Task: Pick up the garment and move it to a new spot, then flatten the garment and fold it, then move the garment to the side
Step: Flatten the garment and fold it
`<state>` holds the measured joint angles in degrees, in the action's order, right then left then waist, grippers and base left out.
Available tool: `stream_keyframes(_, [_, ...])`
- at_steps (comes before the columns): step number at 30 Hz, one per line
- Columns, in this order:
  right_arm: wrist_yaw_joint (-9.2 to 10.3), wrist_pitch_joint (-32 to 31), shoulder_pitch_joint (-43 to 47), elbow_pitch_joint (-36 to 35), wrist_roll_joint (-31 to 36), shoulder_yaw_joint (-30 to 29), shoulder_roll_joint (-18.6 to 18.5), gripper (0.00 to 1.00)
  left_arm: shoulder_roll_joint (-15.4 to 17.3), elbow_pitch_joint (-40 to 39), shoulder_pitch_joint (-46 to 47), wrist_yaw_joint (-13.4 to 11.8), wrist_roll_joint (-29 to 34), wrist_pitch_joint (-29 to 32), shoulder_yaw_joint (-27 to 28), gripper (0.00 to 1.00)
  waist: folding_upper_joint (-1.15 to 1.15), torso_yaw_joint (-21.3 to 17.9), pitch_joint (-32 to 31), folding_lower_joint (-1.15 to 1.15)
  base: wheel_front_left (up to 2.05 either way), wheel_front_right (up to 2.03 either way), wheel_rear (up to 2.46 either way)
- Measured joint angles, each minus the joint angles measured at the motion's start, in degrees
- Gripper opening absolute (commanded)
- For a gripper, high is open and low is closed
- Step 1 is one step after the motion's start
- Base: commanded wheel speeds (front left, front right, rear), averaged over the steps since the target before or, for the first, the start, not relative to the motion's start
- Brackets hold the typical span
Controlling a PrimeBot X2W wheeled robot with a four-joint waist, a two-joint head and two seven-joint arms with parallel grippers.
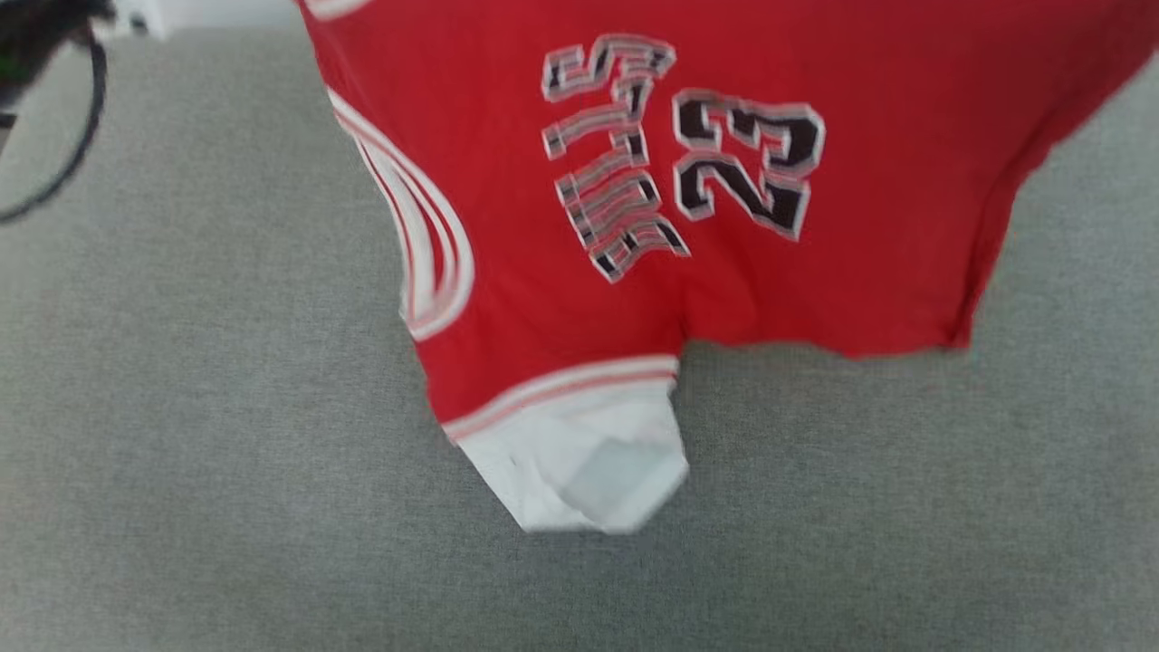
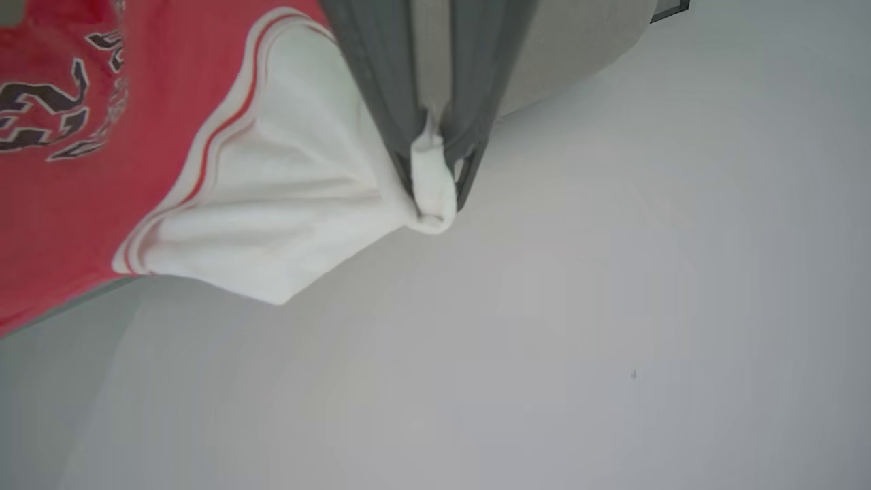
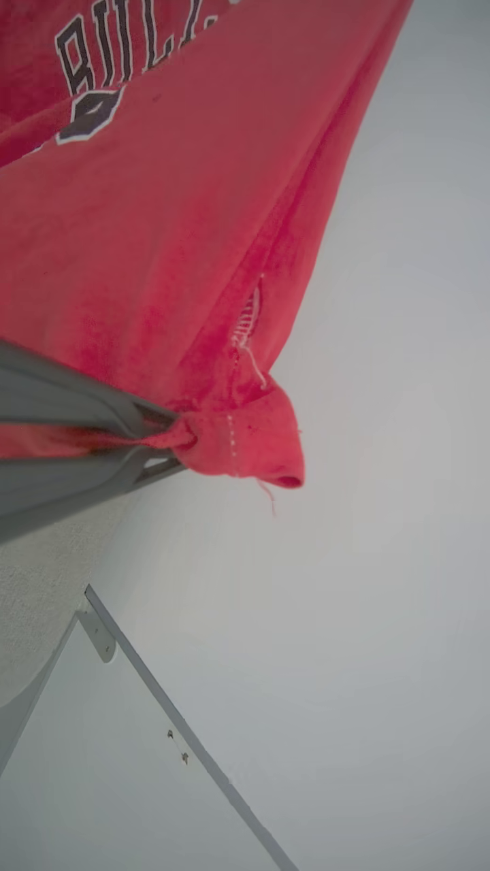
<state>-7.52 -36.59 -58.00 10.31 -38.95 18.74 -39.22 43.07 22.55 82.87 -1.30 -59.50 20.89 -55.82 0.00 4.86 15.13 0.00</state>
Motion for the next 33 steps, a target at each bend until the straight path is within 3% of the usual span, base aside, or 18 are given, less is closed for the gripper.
stream_keyframes(5, [0.0,9.35,-9.73,9.26,10.07,-1.25,6.1,0.0,-4.98,8.99,7.96,1.27,5.66,-8.34,0.92,0.0,0.0,-0.48,3.09,0.0,0.0,0.0,0.0])
stream_keyframes(13, [0.0,32.26,-20.74,21.21,26.2,-3.58,12.49,0.0,-10.21,18.47,19.53,0.8,15.89,-30.81,2.57,0.0,0.0,-0.18,6.03,0.0,0.0,0.0,0.0])
stream_keyframes(16, [0.0,35.95,-20.55,24.77,29.02,-4.36,14.28,0.0,-11.04,19.65,19.1,3.04,16.33,-33.68,2.37,0.0,0.0,0.36,5.9,0.0,0.0,0.0,0.0])
stream_keyframes(22, [0.0,33.0,-12.06,29.31,26.47,-0.49,15.1,0.0,-10.2,20.27,9.45,7.36,14.81,-31.12,-2.33,0.0,0.0,1.32,5.25,0.01,0.0,0.0,0.0])
stream_keyframes(27, [0.0,27.36,-2.54,29.17,19.62,2.78,14.08,0.0,-7.8,16.71,-0.62,8.37,8.87,-23.73,-5.47,0.0,0.0,1.77,4.67,0.0,0.0,0.0,0.0])
stream_keyframes(33, [-0.01,20.6,6.71,23.53,11.04,6.98,10.65,0.0,-2.87,8.04,-12.6,8.6,-0.29,-14.82,-7.49,0.0,0.0,1.83,3.94,0.0,0.0,0.0,0.0])
